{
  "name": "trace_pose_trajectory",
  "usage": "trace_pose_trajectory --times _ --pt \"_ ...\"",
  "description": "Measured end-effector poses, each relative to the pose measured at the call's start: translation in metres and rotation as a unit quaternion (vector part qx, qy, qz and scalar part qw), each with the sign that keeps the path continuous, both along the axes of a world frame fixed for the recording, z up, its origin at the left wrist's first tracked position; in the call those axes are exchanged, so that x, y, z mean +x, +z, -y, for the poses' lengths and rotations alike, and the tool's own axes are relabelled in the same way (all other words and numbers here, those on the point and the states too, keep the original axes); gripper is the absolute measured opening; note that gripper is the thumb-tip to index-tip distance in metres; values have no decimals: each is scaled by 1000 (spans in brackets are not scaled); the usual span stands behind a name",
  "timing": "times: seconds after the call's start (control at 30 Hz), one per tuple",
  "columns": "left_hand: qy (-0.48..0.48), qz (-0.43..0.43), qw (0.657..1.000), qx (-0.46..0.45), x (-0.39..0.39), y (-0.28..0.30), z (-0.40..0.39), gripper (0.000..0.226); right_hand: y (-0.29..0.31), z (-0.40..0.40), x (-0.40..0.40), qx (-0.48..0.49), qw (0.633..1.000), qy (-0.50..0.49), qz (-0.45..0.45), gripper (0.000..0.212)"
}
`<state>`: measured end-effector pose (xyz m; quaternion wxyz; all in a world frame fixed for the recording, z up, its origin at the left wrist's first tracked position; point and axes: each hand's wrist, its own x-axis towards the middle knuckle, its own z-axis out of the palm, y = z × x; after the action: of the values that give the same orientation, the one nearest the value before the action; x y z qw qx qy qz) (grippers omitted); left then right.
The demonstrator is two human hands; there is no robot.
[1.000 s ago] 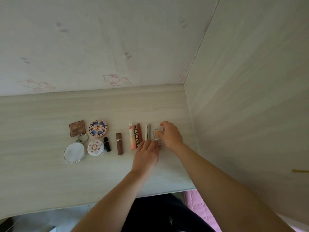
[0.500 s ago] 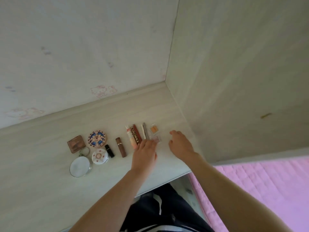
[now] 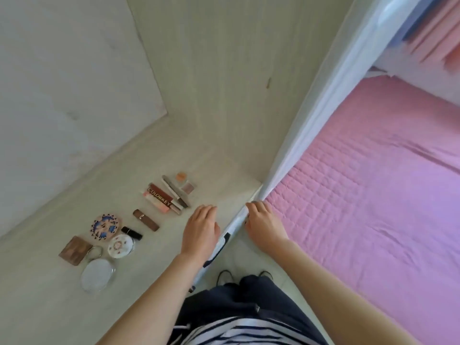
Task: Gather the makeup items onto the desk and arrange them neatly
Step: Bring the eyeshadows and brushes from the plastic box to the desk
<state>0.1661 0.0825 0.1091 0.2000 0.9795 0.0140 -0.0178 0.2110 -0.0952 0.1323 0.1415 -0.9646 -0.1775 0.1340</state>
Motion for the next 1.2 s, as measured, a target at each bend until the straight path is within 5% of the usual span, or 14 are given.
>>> trace_pose_trajectory --times 0.3,0.53,0.77,1.2 --pt "-226 27 973 42 -21 6 101 55 -1 86 -95 5 979 -197 47 45" --pt "-362 6 931 53 -59 9 210 59 -12 167 -179 -23 942 -335 -11 58" --pt "-519 13 853 60 -122 -1 327 56 -11 260 -283 -48 885 -462 -31 56" --pt "-721 27 690 56 -227 15 512 64 -1 359 -430 -11 713 -700 -28 62"
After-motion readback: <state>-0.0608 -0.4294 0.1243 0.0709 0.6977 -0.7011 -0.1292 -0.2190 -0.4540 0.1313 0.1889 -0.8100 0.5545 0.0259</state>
